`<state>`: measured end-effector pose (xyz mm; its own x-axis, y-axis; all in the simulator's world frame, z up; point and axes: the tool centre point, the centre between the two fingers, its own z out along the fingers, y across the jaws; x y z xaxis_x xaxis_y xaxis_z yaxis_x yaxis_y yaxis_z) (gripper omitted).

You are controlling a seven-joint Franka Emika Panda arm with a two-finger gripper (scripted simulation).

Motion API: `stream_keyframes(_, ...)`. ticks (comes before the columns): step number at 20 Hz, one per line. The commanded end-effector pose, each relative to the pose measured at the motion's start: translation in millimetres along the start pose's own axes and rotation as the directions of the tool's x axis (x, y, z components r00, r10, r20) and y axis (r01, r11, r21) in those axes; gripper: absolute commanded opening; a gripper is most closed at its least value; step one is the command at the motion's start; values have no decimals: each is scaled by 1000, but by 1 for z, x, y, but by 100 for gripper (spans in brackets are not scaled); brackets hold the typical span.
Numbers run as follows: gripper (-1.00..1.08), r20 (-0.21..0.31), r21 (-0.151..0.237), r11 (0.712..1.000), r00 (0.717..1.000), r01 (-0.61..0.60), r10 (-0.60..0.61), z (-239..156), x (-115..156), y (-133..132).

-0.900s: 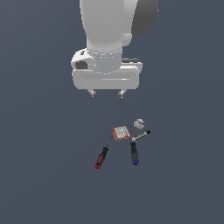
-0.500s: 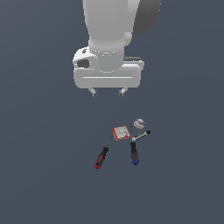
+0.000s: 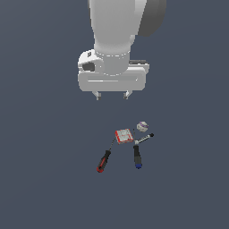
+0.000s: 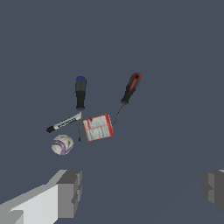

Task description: Pick up a designated object from a clutter of objects.

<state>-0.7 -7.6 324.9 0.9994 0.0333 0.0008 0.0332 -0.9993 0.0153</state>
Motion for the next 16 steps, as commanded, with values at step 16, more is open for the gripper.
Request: stream_keyframes(16,100,-2,-9,998,998,-63,63,122,-4,-88)
